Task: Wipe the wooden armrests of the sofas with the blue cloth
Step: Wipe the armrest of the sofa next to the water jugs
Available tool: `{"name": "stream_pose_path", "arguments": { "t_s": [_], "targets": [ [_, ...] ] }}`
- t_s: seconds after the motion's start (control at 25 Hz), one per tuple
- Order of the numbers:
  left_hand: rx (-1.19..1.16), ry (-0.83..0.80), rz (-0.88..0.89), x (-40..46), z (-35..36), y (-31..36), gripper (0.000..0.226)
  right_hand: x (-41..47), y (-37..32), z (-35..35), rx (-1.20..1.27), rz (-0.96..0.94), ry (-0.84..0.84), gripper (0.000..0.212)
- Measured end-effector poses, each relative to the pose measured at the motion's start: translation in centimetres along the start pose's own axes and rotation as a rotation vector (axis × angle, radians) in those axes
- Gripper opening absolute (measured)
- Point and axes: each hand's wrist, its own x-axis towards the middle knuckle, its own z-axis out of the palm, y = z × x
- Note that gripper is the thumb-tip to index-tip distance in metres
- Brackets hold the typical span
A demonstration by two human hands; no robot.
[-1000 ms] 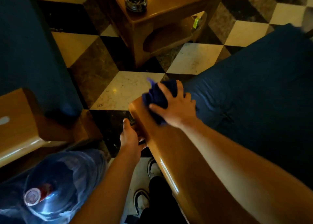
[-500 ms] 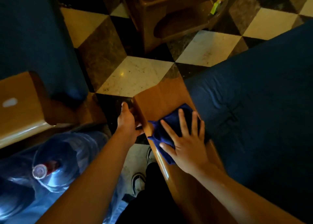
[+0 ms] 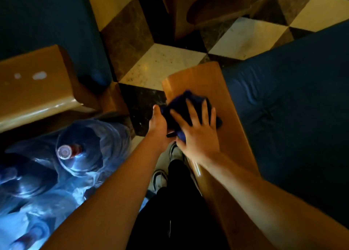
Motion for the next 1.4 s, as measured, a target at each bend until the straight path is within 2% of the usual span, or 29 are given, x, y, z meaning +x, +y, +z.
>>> {"name": "stream_pose_path", "arguments": {
  "t_s": [0.12,0.24,0.28,0.36,0.48,0.64,0.72,0.8,0.84,0.88,0.96,1.08,1.16,1.28,1.4],
  "targets": [
    [0.124,0.017,-0.095,-1.4,-0.6,-4.3,0.077,-12.4,-1.0,2.5,-0.016,0.036,-0.087,0.092],
    [0.273,-0.003,-0.199,-2.7,-0.6,-8.9,0.077,-20.9,-1.1,2.7,0.02,0.155,-0.137,0.075],
    [0.283,-0.016,-0.216,-3.2,-0.6,-10.1,0.076,-21.5,-1.1,2.5,0.031,0.2,-0.124,0.076],
    [0.264,-0.027,-0.173,-3.5,-0.3,-10.9,0.075,-18.1,-1.0,1.9,0.057,0.314,-0.076,0.092],
    [0.207,0.025,0.023,-1.6,0.2,-8.8,0.068,-7.8,0.9,0.7,0.099,0.413,-0.015,0.109],
    [0.204,0.046,0.125,-0.5,-0.1,-5.0,0.057,-0.3,6.9,-0.6,0.236,0.552,-0.054,0.092],
    [0.196,0.046,0.123,-1.0,-0.4,-4.5,0.051,0.3,9.3,-1.2,0.469,0.664,-0.026,0.078],
    [0.181,0.035,0.085,-1.9,-0.4,-4.6,0.054,-0.8,9.9,-1.5,0.74,0.796,0.103,0.058],
    [0.191,0.022,0.069,-2.4,-0.6,-4.6,0.055,-2.1,9.0,-1.6,0.736,0.853,0.162,0.052],
    [0.198,0.004,0.051,-3.0,-0.8,-4.5,0.057,-3.7,7.5,-1.5,0.625,0.883,0.187,0.051],
    [0.217,-0.05,0.005,-4.4,-1.3,-4.5,0.059,-7.0,2.6,-1.7,0.377,0.836,0.123,0.062],
    [0.171,-0.126,-0.021,-6.5,-2.5,-3.4,0.056,-7.0,-4.6,-2.8,0.382,0.472,-0.161,0.068],
    [0.12,-0.073,0.069,-7.1,-3.9,-1.9,0.049,-3.9,-7.8,-3.8,0.546,0.305,-0.242,0.064],
    [-0.081,0.082,0.223,-8.8,-7.6,2.3,0.043,2.1,-12.2,-7.8,1.04,0.207,-0.32,0.06],
    [-0.288,0.174,0.282,-10.3,-12.1,7.5,0.036,7.4,-15.9,-12.1,1.301,0.108,-0.409,0.064]
  ]
}}
